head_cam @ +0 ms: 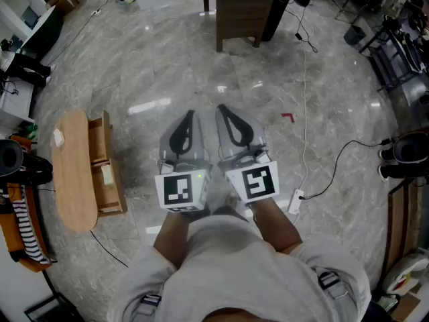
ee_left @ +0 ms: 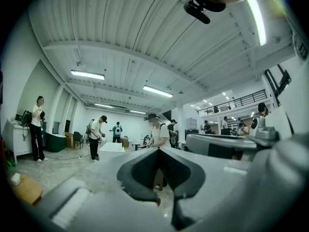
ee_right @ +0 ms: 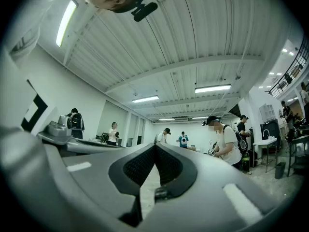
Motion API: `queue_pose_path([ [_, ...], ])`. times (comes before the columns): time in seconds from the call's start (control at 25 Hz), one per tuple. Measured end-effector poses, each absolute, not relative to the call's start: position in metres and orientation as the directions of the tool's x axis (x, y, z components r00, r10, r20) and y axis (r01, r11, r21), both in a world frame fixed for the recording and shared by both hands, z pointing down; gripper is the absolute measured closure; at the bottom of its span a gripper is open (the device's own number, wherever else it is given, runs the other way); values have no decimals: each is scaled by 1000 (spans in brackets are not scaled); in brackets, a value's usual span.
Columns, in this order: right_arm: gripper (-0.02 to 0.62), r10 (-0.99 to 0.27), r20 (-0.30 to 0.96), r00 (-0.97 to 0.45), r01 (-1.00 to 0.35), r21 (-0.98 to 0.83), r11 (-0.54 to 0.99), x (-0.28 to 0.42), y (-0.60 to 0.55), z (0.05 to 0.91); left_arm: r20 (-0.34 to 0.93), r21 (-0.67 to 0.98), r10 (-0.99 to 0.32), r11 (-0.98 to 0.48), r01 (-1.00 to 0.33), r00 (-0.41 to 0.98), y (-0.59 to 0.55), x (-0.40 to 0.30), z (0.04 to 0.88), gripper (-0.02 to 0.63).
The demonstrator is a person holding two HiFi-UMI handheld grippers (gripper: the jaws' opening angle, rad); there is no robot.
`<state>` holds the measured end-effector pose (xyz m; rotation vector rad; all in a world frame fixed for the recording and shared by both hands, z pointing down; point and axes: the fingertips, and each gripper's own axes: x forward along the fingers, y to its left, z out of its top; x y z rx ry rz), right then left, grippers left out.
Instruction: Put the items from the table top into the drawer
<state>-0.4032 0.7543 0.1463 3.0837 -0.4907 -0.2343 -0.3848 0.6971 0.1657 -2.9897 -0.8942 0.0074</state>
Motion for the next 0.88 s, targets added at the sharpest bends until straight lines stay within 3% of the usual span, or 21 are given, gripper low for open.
queue_pose_path([
  [0.88, 589, -391, -108, 914, -391, 18, -920, -309, 602, 161, 48, 3, 462, -887, 462, 886, 543, -298, 183, 586],
])
